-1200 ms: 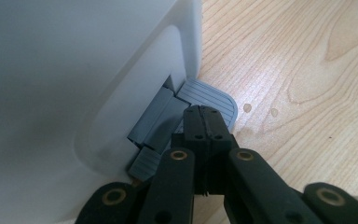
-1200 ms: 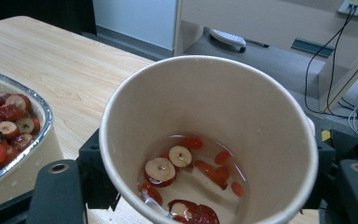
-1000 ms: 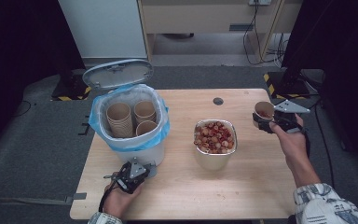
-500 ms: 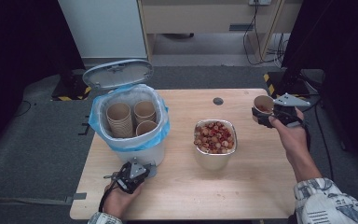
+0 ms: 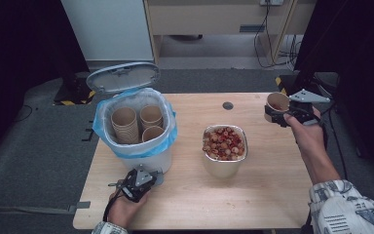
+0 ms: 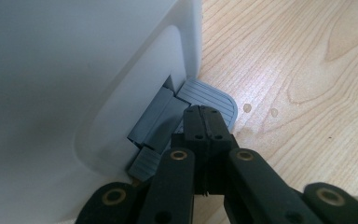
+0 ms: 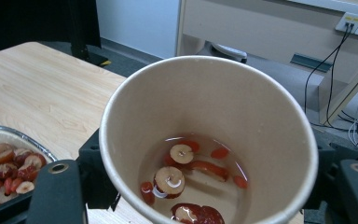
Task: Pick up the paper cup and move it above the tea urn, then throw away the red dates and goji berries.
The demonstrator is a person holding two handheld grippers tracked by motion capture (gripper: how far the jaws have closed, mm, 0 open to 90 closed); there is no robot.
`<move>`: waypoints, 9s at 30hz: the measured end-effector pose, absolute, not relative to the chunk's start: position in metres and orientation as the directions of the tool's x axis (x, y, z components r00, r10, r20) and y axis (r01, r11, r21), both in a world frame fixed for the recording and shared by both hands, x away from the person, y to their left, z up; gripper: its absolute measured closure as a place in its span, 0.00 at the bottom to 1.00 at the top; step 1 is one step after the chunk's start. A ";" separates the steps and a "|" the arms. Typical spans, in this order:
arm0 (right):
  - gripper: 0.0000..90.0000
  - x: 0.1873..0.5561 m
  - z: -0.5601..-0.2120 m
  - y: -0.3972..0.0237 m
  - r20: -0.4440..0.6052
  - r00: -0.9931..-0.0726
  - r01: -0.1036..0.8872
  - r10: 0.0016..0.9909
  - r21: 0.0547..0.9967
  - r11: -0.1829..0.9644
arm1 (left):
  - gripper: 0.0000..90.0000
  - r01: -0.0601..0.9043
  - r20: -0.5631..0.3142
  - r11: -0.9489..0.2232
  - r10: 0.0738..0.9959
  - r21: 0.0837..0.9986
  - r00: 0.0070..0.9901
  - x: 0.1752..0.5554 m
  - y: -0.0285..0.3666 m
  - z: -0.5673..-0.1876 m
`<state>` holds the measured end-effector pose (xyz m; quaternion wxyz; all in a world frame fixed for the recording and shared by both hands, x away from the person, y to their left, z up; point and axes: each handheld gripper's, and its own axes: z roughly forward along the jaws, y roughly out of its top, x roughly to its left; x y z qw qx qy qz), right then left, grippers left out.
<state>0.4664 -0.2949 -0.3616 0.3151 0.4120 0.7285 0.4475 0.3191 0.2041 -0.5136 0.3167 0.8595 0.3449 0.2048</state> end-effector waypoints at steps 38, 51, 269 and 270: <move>0.31 0.504 -0.326 -0.259 -0.146 -0.532 0.264 0.834 0.907 0.328 | 1.00 0.462 0.132 -0.560 0.722 0.687 0.679 0.319 0.204 -0.514; 0.31 0.502 -0.322 -0.244 -0.172 -0.558 0.242 0.812 0.902 0.358 | 1.00 0.462 0.134 -0.562 0.722 0.686 0.679 0.319 0.204 -0.514; 0.32 0.418 -0.300 -0.147 -0.874 -0.082 -0.285 -0.479 -0.440 0.852 | 1.00 0.464 0.124 -0.554 0.723 0.691 0.679 0.320 0.205 -0.514; 0.32 0.418 -0.305 -0.145 -0.846 -0.075 -0.290 -0.527 -0.487 0.824 | 1.00 0.465 0.123 -0.554 0.723 0.691 0.680 0.320 0.205 -0.514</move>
